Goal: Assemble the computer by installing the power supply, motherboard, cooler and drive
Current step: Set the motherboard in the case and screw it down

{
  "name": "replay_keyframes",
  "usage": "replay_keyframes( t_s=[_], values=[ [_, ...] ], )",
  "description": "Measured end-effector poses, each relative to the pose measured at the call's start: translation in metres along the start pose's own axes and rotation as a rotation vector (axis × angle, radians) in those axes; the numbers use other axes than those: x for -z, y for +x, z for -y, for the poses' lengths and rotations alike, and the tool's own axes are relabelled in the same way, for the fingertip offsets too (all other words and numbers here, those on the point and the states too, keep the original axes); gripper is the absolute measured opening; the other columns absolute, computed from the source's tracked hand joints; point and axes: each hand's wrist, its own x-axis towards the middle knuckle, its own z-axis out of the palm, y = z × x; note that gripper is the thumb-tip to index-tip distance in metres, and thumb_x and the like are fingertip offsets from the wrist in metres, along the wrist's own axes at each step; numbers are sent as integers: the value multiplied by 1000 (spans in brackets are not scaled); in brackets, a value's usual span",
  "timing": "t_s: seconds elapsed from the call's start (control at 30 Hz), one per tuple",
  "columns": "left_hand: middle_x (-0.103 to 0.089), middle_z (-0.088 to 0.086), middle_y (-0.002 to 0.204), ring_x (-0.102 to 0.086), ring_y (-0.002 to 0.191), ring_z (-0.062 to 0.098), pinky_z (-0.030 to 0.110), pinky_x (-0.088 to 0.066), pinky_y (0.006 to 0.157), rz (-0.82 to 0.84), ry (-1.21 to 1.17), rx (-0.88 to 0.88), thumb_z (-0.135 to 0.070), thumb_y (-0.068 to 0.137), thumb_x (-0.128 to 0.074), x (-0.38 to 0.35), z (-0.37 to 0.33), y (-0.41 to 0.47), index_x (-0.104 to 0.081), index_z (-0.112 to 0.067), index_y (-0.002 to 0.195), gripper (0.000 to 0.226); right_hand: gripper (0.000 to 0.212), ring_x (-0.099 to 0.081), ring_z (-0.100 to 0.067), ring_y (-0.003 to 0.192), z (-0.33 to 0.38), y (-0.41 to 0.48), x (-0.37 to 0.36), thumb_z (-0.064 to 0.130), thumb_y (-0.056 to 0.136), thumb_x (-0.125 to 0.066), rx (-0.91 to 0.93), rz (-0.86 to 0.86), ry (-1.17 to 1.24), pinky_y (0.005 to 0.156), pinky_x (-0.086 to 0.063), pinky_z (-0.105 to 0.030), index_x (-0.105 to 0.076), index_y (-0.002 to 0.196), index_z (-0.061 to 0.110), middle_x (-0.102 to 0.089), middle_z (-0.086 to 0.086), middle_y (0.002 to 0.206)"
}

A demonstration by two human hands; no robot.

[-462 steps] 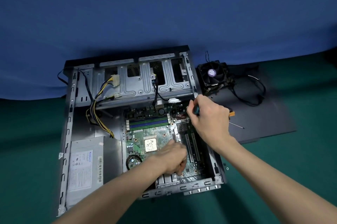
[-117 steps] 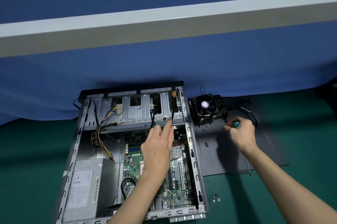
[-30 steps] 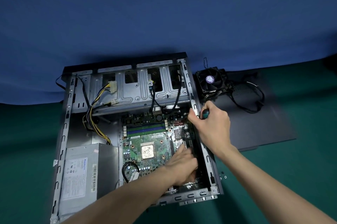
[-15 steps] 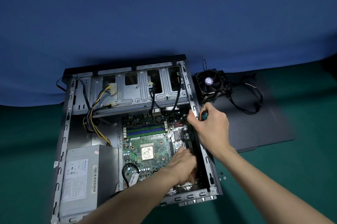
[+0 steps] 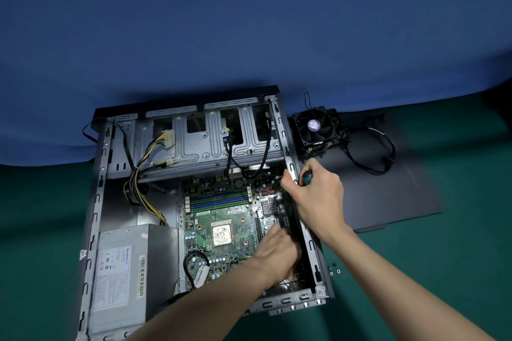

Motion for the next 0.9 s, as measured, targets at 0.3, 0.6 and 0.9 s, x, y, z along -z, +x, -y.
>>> replay_keyframes(
  t_s=[0.3,0.6,0.9],
  values=[
    [-58,23,116,-41,124,35,44,-8,119,-6,109,-59,6,78,-58,-4,-2,3,-60,2,99,21,43,-41,-19,48,0,1,-2,38,78,-70,-16,5,-13,51,-34,-33,-32,60,25,-42,7,47],
    [-45,1,87,-33,94,18,39,-34,99,53,-193,-10,-7,80,-70,1,10,1,-51,-12,61,27,43,-44,-23,52,1,1,1,40,81,-68,-12,29,-31,53,-31,-33,-34,62,23,-42,8,48],
    [-57,-6,67,-47,60,10,18,-43,56,-535,-1199,147,-45,58,-80,85,29,-56,-72,-28,90,37,24,-44,-18,55,42,7,61,63,89,-32,43,187,406,63,-39,-47,-39,90,40,-52,-11,64]
  ],
)
